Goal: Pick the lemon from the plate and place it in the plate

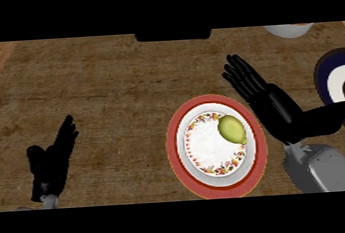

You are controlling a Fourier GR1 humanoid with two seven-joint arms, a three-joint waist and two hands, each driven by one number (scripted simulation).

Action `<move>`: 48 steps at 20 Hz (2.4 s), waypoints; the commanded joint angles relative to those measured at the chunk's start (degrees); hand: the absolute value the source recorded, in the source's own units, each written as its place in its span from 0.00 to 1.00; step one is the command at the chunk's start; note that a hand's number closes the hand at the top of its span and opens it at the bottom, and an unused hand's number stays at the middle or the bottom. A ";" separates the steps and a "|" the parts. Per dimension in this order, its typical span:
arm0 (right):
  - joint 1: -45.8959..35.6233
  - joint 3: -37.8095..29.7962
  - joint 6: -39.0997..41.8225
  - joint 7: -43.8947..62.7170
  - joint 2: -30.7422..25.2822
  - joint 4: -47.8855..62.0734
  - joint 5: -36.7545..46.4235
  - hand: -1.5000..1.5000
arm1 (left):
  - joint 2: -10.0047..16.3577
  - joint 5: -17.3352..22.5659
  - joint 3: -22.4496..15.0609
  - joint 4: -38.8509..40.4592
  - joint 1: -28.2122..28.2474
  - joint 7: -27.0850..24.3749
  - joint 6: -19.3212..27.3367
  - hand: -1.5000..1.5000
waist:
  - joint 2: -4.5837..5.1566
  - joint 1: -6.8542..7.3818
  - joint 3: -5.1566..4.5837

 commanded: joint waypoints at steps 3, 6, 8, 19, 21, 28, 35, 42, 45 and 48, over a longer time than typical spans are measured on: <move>-7.49 1.80 14.49 6.29 -2.70 11.48 -7.13 0.00 | 3.10 -3.80 -1.64 -5.21 -6.41 -4.86 -5.59 0.50 | 0.09 1.46 -0.64; -8.95 7.20 24.04 10.75 -4.35 14.35 -9.50 0.00 | 5.47 -6.90 -2.92 -9.44 -14.73 -8.68 -9.97 0.50 | 1.25 2.66 -0.56; -16.84 9.01 25.06 3.76 -15.02 9.47 10.01 0.00 | 4.18 -5.64 -4.45 -9.69 -13.68 -7.58 -11.15 0.50 | -0.42 1.92 -0.80; -21.10 17.80 16.38 -16.42 -15.89 12.33 42.26 0.00 | 7.22 -4.33 -0.58 -11.29 -10.66 -9.42 -15.58 0.50 | -0.83 -0.76 -0.71; -22.54 17.95 16.23 -14.14 -13.52 14.25 44.83 0.00 | 6.83 -4.29 1.14 -8.46 -12.26 -10.24 -17.64 0.50 | -0.78 -1.30 -0.74; -22.87 15.97 34.99 -0.09 -15.20 10.08 37.44 0.00 | 6.19 -5.51 3.51 -8.65 -10.85 -10.14 -18.65 0.50 | -0.95 -1.79 -0.78; -26.05 13.33 43.95 6.60 -15.85 9.34 39.38 0.00 | 6.07 -5.25 5.06 -14.07 -10.66 -5.16 -20.75 0.50 | -0.97 -1.52 -0.73; -30.45 6.21 48.61 8.77 -10.66 17.91 40.89 0.00 | 2.95 -9.15 6.44 -10.30 -9.82 -8.32 -23.25 0.50 | -0.83 -1.44 -0.75; -30.27 5.36 48.19 6.29 -8.44 19.21 43.28 0.00 | 2.31 -7.85 9.65 -7.97 -12.99 -6.88 -25.46 0.50 | -0.79 -1.64 -0.74; -32.37 5.09 51.58 7.87 -5.39 21.32 42.65 0.00 | 0.10 -11.66 6.01 -13.16 -7.69 -6.79 -22.93 0.50 | -0.89 -1.30 -0.75</move>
